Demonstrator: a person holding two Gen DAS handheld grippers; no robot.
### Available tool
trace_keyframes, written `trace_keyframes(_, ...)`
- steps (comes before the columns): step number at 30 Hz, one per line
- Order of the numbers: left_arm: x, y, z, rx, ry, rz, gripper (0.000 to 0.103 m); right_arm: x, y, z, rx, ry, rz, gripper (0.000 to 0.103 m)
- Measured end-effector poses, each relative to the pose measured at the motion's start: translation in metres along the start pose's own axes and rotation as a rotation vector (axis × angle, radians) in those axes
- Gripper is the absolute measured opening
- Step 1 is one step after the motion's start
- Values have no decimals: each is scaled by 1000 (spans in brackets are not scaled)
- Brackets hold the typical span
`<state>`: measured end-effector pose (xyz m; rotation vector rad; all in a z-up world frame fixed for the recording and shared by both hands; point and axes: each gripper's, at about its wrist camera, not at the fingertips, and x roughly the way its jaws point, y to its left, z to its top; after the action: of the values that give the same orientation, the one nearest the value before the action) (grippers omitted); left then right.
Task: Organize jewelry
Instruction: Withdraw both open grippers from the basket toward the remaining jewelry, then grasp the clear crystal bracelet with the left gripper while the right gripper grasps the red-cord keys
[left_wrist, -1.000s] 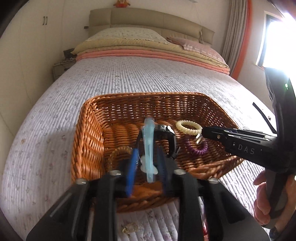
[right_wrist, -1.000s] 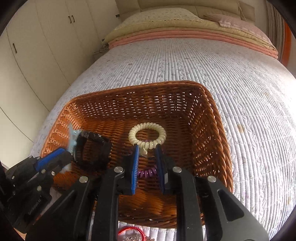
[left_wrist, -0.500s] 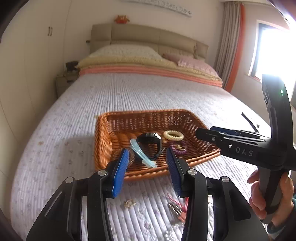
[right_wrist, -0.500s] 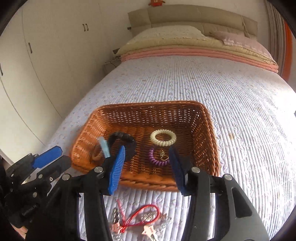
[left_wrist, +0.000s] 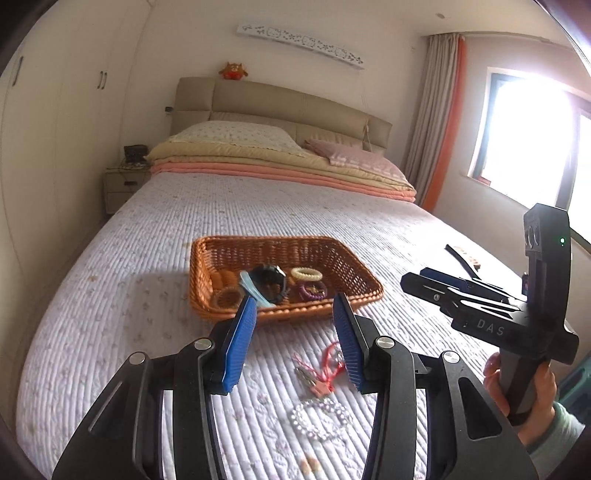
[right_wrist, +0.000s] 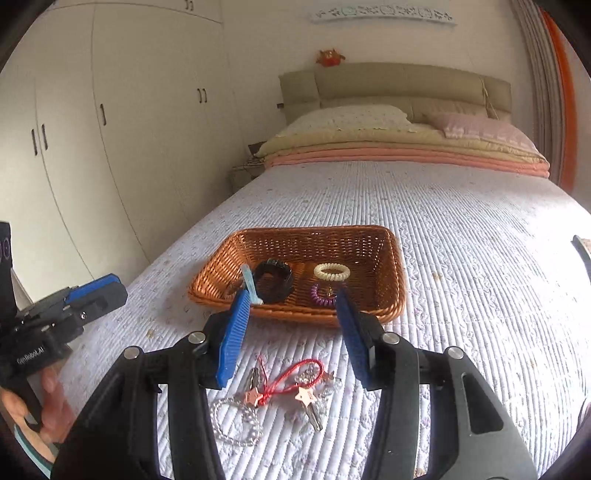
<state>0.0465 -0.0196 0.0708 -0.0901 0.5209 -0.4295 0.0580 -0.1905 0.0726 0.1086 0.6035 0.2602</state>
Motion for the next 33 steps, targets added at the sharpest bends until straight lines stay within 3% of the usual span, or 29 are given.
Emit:
trace_keyframes(6,21,-7,-40,62,114,29,42,7,-3,-34,-26,55,-4,46)
trace_keyframes(10,50,-1,-68,45,220,30,42,26,-15,-61,12,125,-6,43)
trace_keyframes(17,92,-7,-89,55,352,41,42,51,-25,-93,58,217,-20,38)
trace_keyframes(20,100,-11,-95,75,376,48,42,56,-28,-101,70,249,-23,38)
trace_keyframes(26,103,-17,-102,126,391,118,29,72,-23,-102,38,292,-13,27)
trace_keyframes(28,101,-17,-102,128,391,122,23,71,-21,-102,23,293,-12,21)
trace_keyframes(33,90,-6,-105,107,390,115,15,76,-26,-103,41,312,-11,20)
